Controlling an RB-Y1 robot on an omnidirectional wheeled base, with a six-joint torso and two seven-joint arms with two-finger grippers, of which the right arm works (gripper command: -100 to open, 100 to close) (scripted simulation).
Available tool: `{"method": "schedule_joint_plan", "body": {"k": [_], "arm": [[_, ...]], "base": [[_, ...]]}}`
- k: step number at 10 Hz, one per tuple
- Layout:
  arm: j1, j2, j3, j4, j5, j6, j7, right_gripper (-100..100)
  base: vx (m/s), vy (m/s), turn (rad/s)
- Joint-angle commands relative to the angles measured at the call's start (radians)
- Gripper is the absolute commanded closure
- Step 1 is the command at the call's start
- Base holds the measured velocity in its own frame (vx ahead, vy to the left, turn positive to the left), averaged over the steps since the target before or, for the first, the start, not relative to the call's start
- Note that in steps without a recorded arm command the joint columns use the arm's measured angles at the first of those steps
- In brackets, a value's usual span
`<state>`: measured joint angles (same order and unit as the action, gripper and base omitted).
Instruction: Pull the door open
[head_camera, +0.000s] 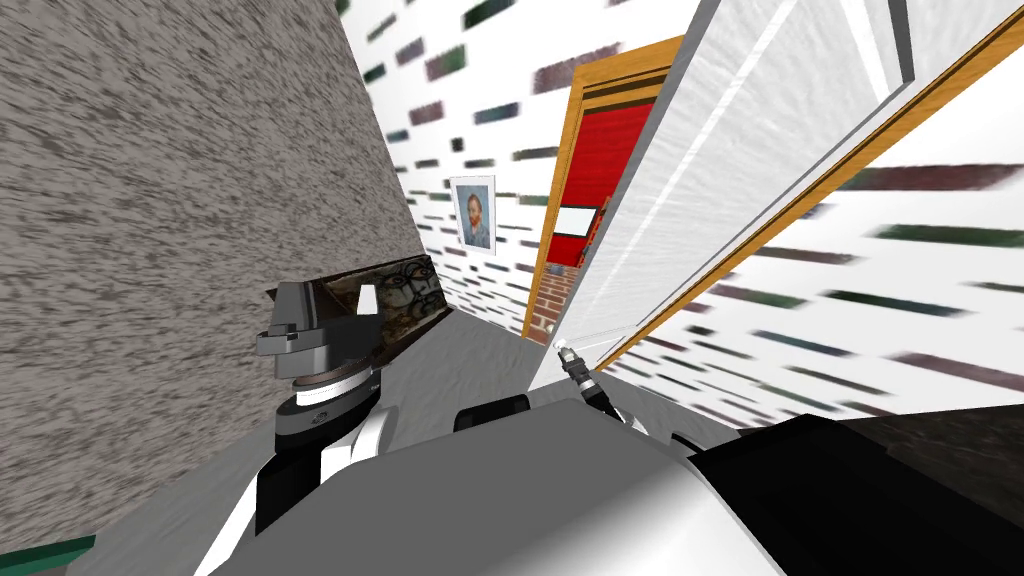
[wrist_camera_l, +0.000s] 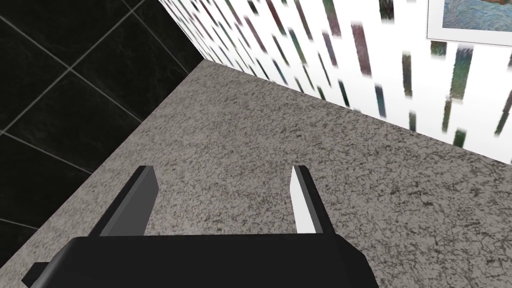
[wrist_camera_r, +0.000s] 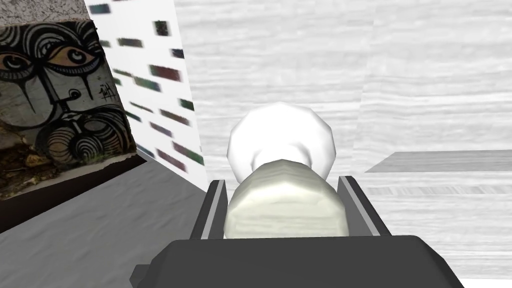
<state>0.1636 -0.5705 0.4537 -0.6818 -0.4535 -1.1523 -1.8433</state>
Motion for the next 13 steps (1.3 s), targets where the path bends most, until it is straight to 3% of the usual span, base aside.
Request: {"method": "schedule_joint_plan", "body": {"k": [1,6,7,13], "arm": [[0.009,-0.005,0.009,0.009,0.005,-0.022,-0.010,100],[0.027,-0.024,0.031,0.038,0.019,-0.085,-0.038,100],[0.023,-0.022,0.030,0.039,0.018,-0.078,-0.036,100],[0.013,-0.024,0.041,0.071,0.028,-0.106,-0.054,100]], "base": [[-0.183,-0.085,0.159],[-0.228,-0.083,0.165],[-0.098,-0.029,0.029],[-0.208,-0.086,0.168]]}}
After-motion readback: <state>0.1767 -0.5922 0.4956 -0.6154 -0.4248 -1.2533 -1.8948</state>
